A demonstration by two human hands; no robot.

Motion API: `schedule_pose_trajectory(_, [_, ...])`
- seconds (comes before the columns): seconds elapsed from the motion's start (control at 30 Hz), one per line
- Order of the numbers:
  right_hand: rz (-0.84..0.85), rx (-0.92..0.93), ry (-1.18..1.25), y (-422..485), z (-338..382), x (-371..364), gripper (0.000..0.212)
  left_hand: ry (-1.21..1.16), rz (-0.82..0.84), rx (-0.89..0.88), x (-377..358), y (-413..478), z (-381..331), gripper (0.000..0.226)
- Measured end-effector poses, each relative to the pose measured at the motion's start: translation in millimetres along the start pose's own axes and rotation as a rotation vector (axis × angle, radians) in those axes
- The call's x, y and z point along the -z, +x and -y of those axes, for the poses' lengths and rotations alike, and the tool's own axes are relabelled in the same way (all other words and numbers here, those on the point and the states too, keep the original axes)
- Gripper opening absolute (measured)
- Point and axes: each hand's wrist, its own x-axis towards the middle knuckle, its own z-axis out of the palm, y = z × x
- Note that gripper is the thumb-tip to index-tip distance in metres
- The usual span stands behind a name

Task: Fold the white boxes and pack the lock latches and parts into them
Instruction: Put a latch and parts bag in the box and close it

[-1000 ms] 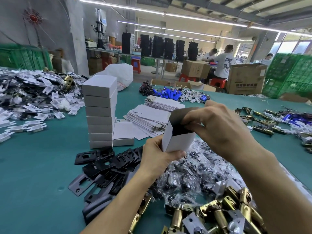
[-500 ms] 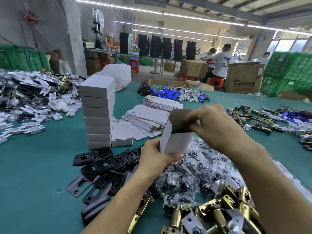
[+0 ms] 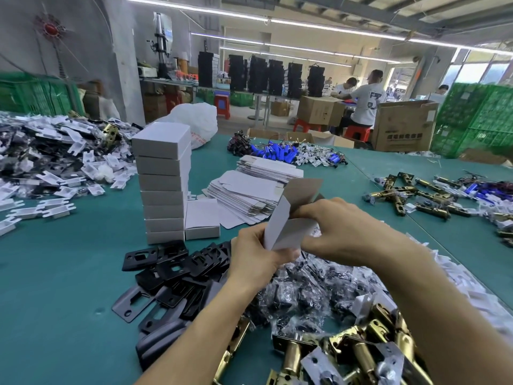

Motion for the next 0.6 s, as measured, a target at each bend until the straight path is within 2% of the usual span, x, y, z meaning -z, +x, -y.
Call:
schedule_pose_trajectory(0.13, [-0.118,-0.001,0.047,2.8,-6.8,-6.5,0.044,-0.032,-0.016,0.022,-1.2,0.8,-0.2,0.03])
schedule_pose_trajectory(0.27, [-0.627,0.005,0.277,1.3,-16.6,-15.0,0.023,-0.106,-0.129,0.069,0.7,2.1,0.6,0.031])
schedule_pose_trajectory(0.33, [-0.712,-0.05,0.305,-0.2,-22.0,-17.4,0.017,-0.175,-0.188,0.094,2.5,3.2,0.4,0.031])
schedule_pose_trajectory(0.37, [-0.638,-0.095,0.288,-0.1,-24.3,-19.3,0.018,-0.217,-0.214,0.103,3.0,4.0,-0.6,0.031])
schedule_pose_trajectory(0.5, [0.065,-0.304,0.018,1.9,-25.4,-39.1,0.014,-0.249,-0.237,0.062,0.9,4.6,-4.3,0.028])
schedule_pose_trajectory(0.53, [0.165,-0.325,-0.048,2.1,-23.3,-46.7,0.022,-0.249,-0.219,0.059,-0.4,3.4,-4.7,0.027])
schedule_pose_trajectory(0.6, [0.218,-0.345,-0.163,3.5,-18.8,-59.4,0.031,-0.272,-0.191,0.068,-2.6,1.3,-4.4,0.026])
